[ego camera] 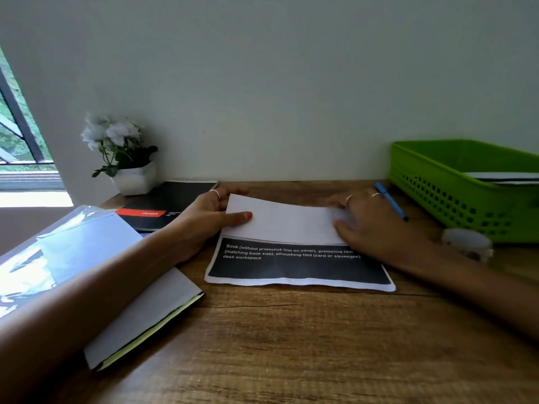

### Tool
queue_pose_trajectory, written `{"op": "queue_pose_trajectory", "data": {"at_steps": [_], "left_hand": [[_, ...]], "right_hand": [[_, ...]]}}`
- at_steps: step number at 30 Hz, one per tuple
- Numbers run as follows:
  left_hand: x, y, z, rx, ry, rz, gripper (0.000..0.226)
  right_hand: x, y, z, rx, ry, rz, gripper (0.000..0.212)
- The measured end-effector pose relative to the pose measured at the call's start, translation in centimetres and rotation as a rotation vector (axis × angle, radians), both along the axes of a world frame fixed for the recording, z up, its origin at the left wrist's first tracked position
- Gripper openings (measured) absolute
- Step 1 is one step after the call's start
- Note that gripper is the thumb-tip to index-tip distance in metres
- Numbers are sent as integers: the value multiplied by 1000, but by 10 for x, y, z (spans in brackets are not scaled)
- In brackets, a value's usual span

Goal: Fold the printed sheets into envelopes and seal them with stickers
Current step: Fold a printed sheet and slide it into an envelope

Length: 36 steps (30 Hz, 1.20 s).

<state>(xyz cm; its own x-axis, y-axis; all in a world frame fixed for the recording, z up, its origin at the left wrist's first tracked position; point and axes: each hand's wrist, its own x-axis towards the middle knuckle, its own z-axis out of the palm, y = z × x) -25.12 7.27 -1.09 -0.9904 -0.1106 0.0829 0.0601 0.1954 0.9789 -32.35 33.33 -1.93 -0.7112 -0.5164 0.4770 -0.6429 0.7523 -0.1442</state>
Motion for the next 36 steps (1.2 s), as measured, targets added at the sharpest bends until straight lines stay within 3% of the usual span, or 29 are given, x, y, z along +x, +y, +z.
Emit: {"op": "queue_pose_trajectory", "data": {"at_steps": [1, 3, 6, 13, 17, 22, 27, 33, 36], "left_hand": [[0, -2, -1, -5, 5, 8, 46], [0, -3, -2, -5, 23, 20, 42], [1, -3, -3, 12, 81, 7, 39], [-1, -2, -7, 14, 123, 44, 21], [-4, -4, -9, 55, 163, 50, 4], [-2, -2, -8, -12, 190, 52, 6], [-4, -7, -11, -4, 208, 92, 10], [-5, -6, -12, 20, 217, 110, 8], [-4, -6, -8, 43, 206, 118, 7]], "right_hand": [[2, -5, 1, 143, 32, -55, 37], [8, -19, 8, 218, -2, -63, 41], [14, -45, 20, 96, -92, 73, 45], [17, -90, 32, -94, -226, 224, 25], [10, -91, 29, -116, -237, 228, 14], [3, -79, 27, -114, -177, 184, 27], [-7, -62, 26, -91, -235, 223, 9], [-18, -38, 29, -71, -157, 114, 37], [-17, -29, 32, -139, -212, 122, 33]]}}
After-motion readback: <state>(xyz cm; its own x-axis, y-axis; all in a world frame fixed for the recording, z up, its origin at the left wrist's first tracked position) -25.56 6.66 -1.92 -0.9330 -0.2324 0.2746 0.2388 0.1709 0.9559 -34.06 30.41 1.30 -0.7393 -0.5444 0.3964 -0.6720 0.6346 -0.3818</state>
